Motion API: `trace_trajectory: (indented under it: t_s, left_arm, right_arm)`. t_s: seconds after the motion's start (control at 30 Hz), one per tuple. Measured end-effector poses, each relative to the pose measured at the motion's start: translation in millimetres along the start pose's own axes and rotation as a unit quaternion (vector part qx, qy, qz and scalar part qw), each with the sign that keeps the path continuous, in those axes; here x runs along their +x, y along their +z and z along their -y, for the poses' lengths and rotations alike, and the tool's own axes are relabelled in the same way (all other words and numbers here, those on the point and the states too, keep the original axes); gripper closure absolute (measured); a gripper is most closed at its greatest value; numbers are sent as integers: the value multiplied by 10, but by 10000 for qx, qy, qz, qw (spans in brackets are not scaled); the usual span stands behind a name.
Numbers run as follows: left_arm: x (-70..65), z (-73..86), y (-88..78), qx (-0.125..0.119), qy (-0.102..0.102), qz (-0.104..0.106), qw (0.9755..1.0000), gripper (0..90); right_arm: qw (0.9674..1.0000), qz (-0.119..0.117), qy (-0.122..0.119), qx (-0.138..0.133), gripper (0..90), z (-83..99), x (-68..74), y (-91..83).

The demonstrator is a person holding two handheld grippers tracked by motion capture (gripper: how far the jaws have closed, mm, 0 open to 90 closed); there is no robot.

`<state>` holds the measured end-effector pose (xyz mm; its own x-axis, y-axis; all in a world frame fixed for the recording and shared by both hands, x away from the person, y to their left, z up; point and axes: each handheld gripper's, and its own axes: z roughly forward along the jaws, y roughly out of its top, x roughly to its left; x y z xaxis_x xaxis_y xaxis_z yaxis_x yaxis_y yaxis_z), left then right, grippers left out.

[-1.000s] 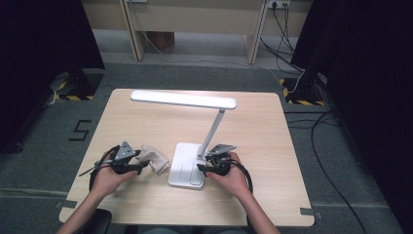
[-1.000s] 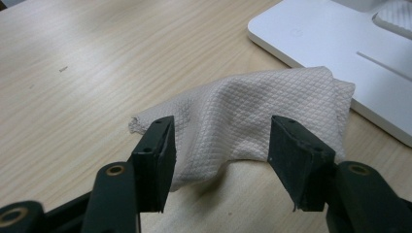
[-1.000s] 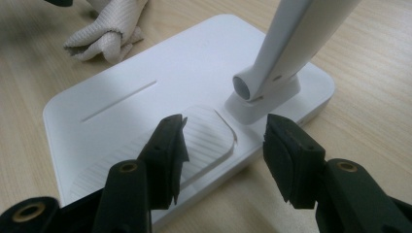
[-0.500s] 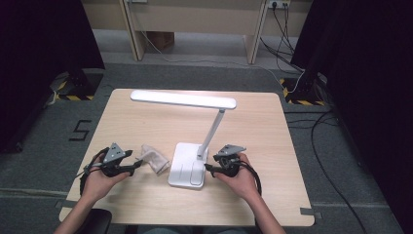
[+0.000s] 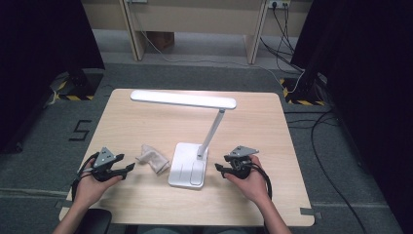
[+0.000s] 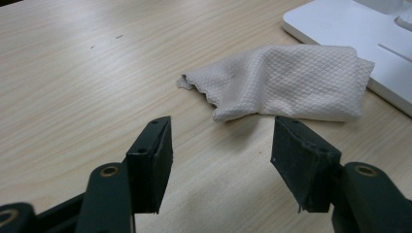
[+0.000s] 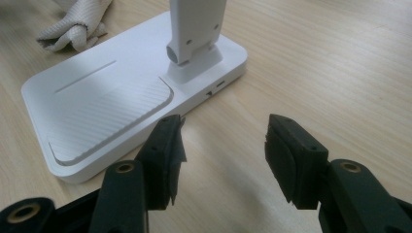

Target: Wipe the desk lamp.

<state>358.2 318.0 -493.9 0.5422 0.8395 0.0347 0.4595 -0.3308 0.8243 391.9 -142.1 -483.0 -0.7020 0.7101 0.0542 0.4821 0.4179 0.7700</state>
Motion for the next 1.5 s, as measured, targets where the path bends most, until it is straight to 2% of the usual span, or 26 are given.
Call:
trace_trajectory:
  t_s: [0.27,0.73,1.0,1.17,1.2,1.3,1.5]
  left_arm:
    - [35,84,-57,17,-107,-84,9999,393]
    - [104,204,-89,28,-284,-308,9991,390]
    - [99,198,-44,80,-372,-427,9984,387]
    - [68,186,-10,18,-528,-511,9973,385]
    - [60,187,-8,-22,-556,-559,9969,385]
    - [41,199,4,-66,-578,-628,9963,385]
    - [14,206,29,-42,-430,-588,9973,384]
  right_arm:
    - [9998,170,110,-74,480,103,-46,-142]
    - [9977,558,330,-192,475,315,-239,-409]
    - [9956,794,451,-203,468,469,-317,-524]
    - [9939,911,510,-363,464,527,-357,-580]
    - [9931,931,585,-408,463,534,-351,-588]
    - [9915,1011,620,-527,460,560,-358,-601]
    - [9883,1162,680,-716,447,645,-353,-621]
